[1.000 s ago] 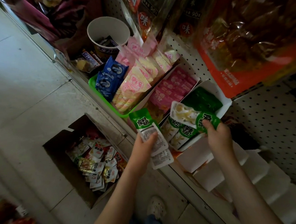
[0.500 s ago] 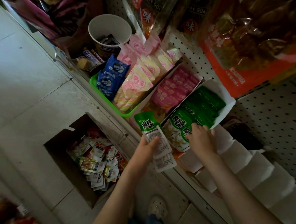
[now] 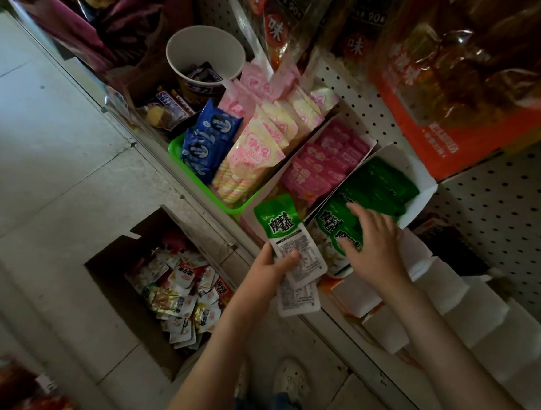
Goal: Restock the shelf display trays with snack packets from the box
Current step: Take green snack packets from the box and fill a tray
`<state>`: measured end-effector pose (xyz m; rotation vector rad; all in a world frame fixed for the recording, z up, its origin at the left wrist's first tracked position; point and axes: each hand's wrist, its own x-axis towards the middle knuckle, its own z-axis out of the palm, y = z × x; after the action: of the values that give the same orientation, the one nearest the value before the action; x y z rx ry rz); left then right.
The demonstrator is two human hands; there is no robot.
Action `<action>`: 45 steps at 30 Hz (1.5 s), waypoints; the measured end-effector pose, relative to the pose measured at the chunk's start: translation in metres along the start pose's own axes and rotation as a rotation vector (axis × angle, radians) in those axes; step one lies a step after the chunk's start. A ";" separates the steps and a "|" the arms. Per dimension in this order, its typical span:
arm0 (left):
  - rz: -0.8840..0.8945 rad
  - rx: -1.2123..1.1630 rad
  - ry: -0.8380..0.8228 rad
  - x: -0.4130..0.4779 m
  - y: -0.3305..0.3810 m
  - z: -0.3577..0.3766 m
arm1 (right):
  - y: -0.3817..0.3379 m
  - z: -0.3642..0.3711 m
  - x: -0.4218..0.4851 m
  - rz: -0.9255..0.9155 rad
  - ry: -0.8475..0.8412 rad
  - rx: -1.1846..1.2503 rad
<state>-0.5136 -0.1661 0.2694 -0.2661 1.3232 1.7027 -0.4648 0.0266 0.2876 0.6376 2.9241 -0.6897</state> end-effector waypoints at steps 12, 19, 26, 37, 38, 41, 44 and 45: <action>0.278 0.884 -0.025 -0.002 0.012 0.014 | -0.066 -0.013 -0.009 0.358 -0.189 0.432; 0.141 0.587 -0.033 0.005 0.015 -0.003 | -0.024 -0.034 0.004 0.440 -0.103 0.747; 0.059 0.257 0.136 0.005 0.008 -0.013 | -0.025 -0.002 0.012 0.344 -0.076 0.535; 0.005 0.185 0.095 0.003 0.004 -0.024 | -0.015 0.035 0.015 0.198 -0.074 0.140; 0.011 0.182 0.088 0.002 0.004 -0.024 | -0.015 0.034 0.012 0.195 -0.022 0.101; 0.036 0.166 0.054 0.000 0.006 -0.021 | -0.022 0.027 0.001 0.178 0.186 0.046; 0.103 0.177 0.054 0.001 0.009 -0.012 | -0.038 0.007 -0.012 0.217 0.098 0.330; 0.129 0.197 0.067 0.001 0.011 -0.008 | -0.043 0.003 -0.014 0.296 -0.025 0.486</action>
<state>-0.5252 -0.1721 0.2727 -0.1265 1.5750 1.6655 -0.4698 -0.0154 0.3052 1.0602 2.5574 -1.3610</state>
